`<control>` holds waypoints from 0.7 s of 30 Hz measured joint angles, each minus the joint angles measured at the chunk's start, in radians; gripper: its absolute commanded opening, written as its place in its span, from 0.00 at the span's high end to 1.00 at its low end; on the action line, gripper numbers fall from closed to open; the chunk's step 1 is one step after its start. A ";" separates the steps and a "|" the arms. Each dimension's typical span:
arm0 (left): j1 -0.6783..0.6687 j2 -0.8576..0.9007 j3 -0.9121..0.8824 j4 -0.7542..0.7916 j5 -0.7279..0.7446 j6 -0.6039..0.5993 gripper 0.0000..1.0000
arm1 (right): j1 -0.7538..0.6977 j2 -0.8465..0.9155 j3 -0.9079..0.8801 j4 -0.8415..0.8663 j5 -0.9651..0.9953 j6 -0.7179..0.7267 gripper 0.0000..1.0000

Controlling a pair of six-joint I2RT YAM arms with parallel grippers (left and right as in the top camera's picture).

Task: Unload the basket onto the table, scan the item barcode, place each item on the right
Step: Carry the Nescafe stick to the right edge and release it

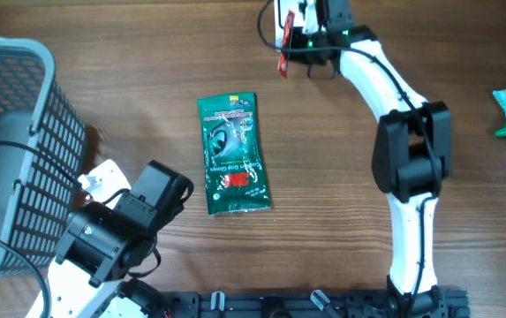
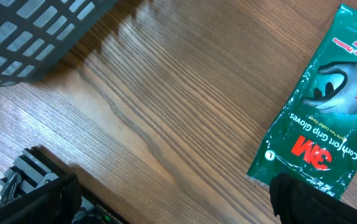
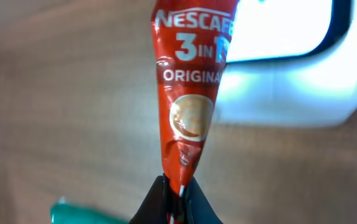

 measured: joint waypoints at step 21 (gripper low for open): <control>0.000 0.000 0.000 0.000 0.000 0.000 0.00 | -0.300 0.018 0.082 -0.485 0.237 0.041 0.95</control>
